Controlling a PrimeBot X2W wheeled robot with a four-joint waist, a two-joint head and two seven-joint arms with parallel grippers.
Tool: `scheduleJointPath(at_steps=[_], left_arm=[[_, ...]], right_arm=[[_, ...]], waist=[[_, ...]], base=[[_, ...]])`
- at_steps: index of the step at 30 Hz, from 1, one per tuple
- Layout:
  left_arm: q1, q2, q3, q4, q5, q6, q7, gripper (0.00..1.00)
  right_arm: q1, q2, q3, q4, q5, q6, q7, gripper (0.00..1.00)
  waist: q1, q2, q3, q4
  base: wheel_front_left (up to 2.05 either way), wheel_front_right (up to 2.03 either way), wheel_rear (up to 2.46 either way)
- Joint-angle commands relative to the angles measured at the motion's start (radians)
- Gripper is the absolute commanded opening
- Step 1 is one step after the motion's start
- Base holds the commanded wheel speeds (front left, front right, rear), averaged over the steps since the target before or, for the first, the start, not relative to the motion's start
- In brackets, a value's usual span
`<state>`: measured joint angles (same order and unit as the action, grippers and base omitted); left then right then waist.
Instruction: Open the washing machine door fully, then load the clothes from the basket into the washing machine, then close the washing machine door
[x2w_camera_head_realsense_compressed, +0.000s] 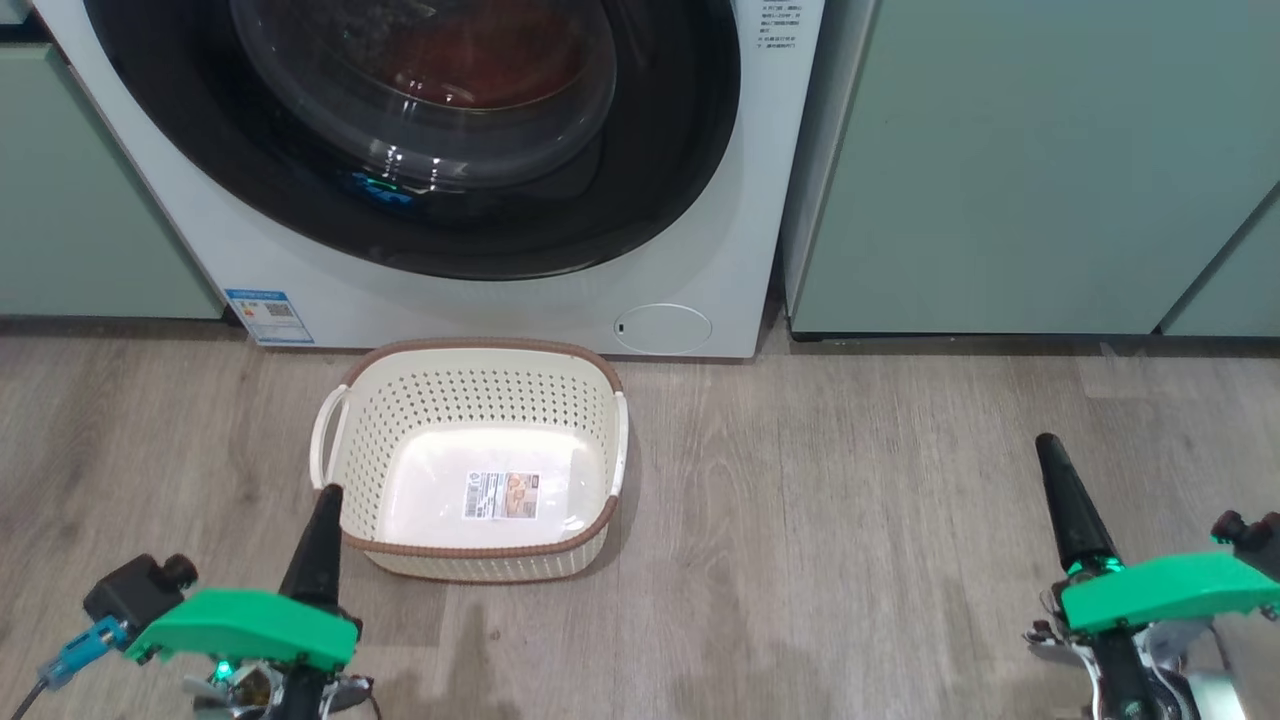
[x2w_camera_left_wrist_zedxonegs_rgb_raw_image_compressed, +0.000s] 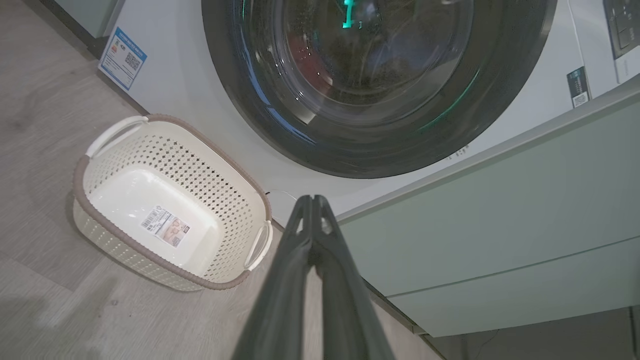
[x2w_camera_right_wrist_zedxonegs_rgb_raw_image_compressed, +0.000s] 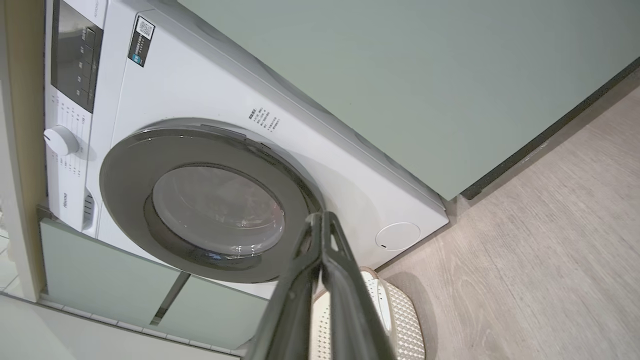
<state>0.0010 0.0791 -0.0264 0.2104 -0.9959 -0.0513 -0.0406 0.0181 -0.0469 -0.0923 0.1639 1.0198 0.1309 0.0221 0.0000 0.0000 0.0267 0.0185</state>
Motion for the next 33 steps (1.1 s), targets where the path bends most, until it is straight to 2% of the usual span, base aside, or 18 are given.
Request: scheduleJointPath(at_steps=[1, 33], left_arm=[[-0.052, 0.004, 0.031, -0.027, -0.028, -0.014, 0.007, 0.00], [-0.086, -0.013, 0.093, 0.010, -0.384, -0.053, 0.093, 0.00]], right_arm=[[-0.057, -0.016, 0.008, -0.027, 0.029, 0.000, 0.007, 0.00], [-0.098, -0.017, 0.002, 0.038, 0.376, 0.000, 0.048, 0.00]], waist=[[0.0000, 0.0000, -0.001, 0.000], [0.0000, 0.0000, -0.014, -0.011]], base=[[0.00, 0.00, 0.00], [0.00, 0.00, 0.00]])
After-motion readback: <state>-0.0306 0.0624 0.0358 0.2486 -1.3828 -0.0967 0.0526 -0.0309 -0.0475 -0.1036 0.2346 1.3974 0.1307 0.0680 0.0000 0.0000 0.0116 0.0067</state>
